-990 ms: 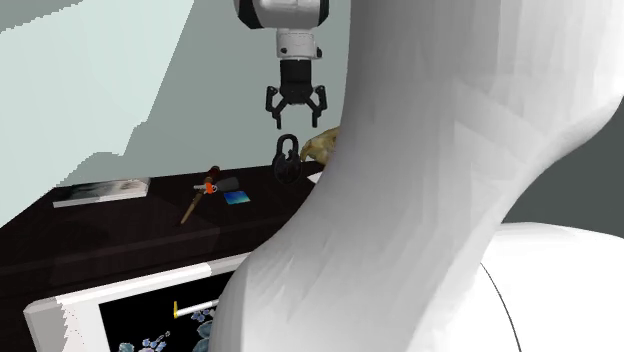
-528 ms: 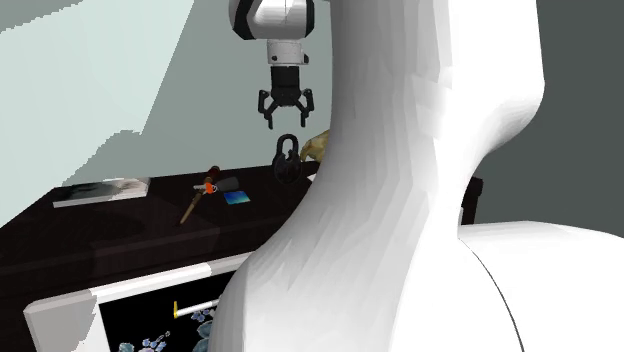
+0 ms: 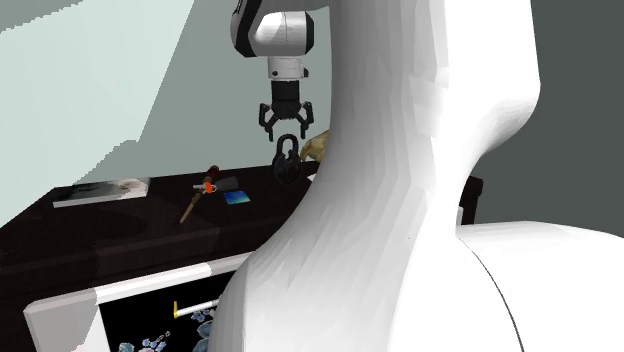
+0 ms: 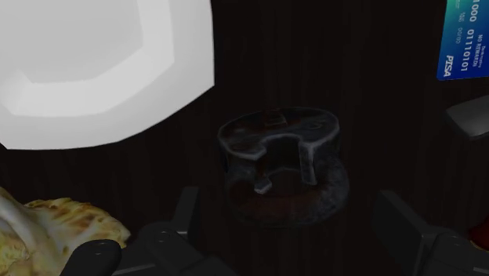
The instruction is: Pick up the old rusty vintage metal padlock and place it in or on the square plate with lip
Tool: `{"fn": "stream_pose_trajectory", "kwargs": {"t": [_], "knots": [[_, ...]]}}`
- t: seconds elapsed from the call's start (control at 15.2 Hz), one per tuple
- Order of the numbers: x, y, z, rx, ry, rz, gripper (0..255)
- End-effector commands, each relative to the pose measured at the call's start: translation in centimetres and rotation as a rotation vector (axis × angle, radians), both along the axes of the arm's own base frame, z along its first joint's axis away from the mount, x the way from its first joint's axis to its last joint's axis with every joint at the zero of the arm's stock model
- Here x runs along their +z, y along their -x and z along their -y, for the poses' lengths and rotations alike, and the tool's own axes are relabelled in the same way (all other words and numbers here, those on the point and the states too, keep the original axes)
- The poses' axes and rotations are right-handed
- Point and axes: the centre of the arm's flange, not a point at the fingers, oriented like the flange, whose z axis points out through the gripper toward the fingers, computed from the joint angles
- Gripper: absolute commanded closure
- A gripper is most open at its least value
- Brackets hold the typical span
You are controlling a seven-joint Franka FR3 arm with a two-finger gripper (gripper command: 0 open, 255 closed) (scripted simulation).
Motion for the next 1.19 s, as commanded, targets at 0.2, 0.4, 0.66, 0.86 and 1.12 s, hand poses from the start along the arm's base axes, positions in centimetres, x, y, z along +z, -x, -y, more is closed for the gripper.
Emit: {"fn": "stream_pose_trajectory", "kwargs": {"t": [0.2,0.4,0.66,0.86,1.12], "knots": [[-0.2,0.0,-0.1,0.000,0.000,0.001,0],[-0.2,0.0,-0.1,0.000,0.000,0.001,255],[-0.2,0.0,-0.1,0.000,0.000,0.001,255],[-0.2,0.0,-0.1,0.000,0.000,0.001,255],[0.9,0.0,-0.1,0.000,0.000,0.001,255]]}}
